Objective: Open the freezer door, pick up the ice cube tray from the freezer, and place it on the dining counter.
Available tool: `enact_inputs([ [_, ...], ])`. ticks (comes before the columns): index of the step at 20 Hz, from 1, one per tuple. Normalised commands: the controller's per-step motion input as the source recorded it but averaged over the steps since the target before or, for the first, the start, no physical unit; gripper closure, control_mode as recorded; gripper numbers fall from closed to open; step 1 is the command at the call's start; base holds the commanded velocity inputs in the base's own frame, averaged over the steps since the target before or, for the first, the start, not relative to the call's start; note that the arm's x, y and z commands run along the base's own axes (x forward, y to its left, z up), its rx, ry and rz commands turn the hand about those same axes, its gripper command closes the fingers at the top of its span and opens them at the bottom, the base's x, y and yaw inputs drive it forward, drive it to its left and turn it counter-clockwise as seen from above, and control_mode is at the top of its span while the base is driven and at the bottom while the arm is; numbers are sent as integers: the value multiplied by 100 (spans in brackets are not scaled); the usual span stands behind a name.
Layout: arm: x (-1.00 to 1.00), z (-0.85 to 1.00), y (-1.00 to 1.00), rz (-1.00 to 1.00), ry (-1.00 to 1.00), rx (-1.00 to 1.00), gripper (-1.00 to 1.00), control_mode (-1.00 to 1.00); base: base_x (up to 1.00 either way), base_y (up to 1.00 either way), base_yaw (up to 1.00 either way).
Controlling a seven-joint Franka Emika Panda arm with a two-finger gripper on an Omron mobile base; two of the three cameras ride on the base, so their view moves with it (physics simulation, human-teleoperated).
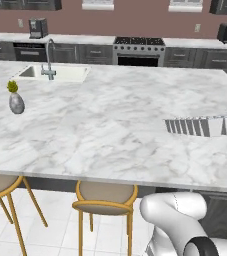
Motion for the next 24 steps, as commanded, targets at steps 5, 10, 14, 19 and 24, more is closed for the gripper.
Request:
enact_inputs([
  [5,100,-58,0,13,0,1,100,-100,0,0,0],
  [10,83,-74,0,17,0,2,100,-100,0,0,0],
  [14,66,-76,0,17,0,3,100,-100,0,0,0],
  [19,60,-71,0,12,0,1,100,-100,0,0,0],
  [24,53,-50,0,1,-4,0,100,-100,0,0,0],
])
